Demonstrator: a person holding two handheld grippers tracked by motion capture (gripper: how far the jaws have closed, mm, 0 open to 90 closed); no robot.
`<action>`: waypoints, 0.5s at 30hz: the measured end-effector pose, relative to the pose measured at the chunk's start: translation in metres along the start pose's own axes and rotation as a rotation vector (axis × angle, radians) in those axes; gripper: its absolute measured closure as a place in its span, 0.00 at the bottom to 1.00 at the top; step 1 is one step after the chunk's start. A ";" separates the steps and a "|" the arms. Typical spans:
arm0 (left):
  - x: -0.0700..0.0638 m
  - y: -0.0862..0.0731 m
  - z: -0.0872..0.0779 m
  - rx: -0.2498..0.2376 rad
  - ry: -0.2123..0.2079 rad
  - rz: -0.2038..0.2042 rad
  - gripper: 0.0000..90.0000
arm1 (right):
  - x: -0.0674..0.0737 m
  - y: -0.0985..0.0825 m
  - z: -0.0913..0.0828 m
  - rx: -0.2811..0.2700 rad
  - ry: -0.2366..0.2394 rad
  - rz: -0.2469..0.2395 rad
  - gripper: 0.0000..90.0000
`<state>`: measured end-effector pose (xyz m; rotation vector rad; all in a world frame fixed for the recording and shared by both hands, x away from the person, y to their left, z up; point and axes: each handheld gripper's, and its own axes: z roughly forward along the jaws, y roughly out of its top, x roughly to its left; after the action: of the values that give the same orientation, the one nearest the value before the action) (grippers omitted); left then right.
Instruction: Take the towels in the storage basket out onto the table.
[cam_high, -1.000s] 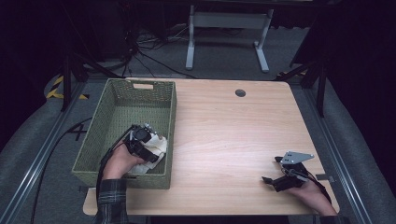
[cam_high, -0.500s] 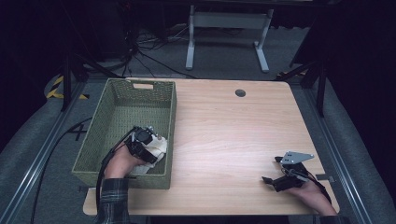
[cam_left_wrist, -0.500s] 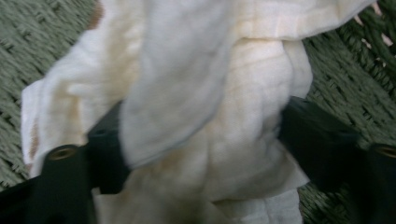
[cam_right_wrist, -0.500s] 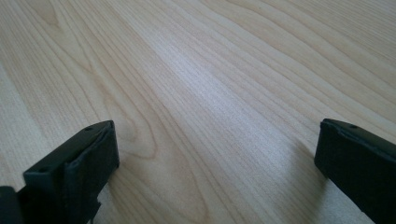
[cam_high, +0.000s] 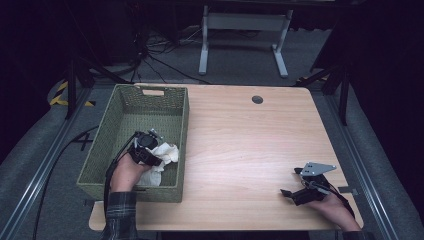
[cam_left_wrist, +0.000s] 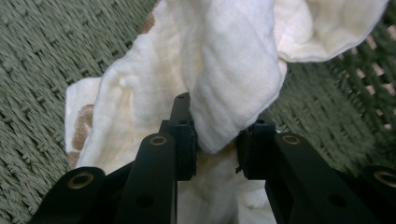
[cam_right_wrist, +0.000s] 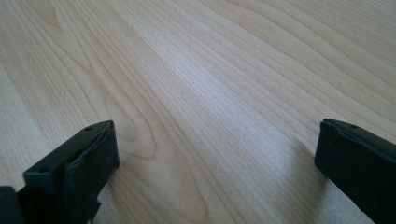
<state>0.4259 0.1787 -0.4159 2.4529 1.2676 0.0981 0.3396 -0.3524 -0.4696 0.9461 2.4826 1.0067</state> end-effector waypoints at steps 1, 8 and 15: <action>0.001 0.000 -0.003 -0.015 -0.011 -0.006 0.80 | 0.000 0.000 0.000 0.000 0.000 0.001 0.00; 0.006 -0.003 -0.013 -0.094 -0.051 -0.037 0.81 | 0.000 0.000 0.000 0.000 0.000 0.002 0.00; 0.007 -0.005 -0.026 -0.192 -0.063 -0.044 0.81 | 0.000 0.000 0.000 -0.002 0.000 0.004 0.00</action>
<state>0.4204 0.1948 -0.3944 2.2471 1.2249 0.1232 0.3395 -0.3522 -0.4698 0.9503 2.4802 1.0108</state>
